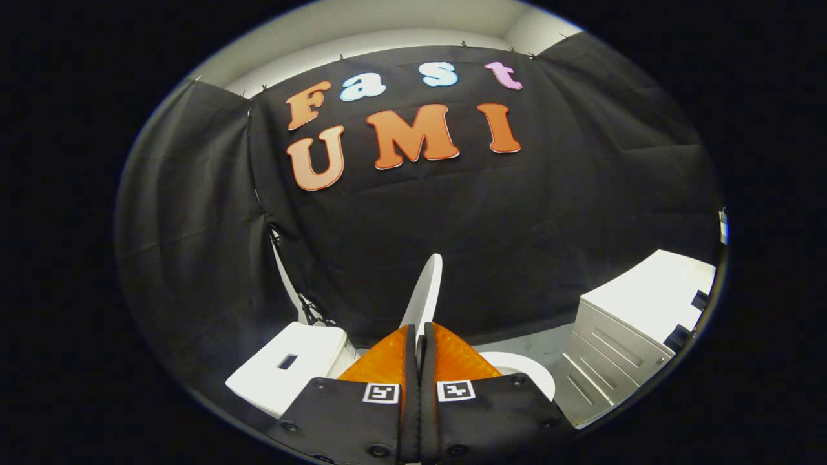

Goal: Open the toilet lid.

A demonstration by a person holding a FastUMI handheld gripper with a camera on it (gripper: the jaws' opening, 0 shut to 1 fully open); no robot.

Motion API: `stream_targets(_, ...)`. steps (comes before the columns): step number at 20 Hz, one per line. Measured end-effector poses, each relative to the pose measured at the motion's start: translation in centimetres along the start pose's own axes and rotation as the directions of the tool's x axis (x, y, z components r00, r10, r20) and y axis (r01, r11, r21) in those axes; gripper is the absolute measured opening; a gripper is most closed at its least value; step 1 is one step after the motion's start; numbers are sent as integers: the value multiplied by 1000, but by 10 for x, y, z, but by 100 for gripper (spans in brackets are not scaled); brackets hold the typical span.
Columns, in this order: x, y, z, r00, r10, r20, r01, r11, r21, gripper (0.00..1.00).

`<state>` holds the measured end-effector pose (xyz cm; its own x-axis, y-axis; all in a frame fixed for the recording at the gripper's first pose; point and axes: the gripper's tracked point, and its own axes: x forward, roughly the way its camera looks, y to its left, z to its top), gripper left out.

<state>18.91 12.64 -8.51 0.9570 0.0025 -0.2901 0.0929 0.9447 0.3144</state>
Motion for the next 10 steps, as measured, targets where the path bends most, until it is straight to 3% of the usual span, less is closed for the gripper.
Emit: stream_targets(10, -2, 91, 12, 994, 104, 23, -104, 994, -17, 8)
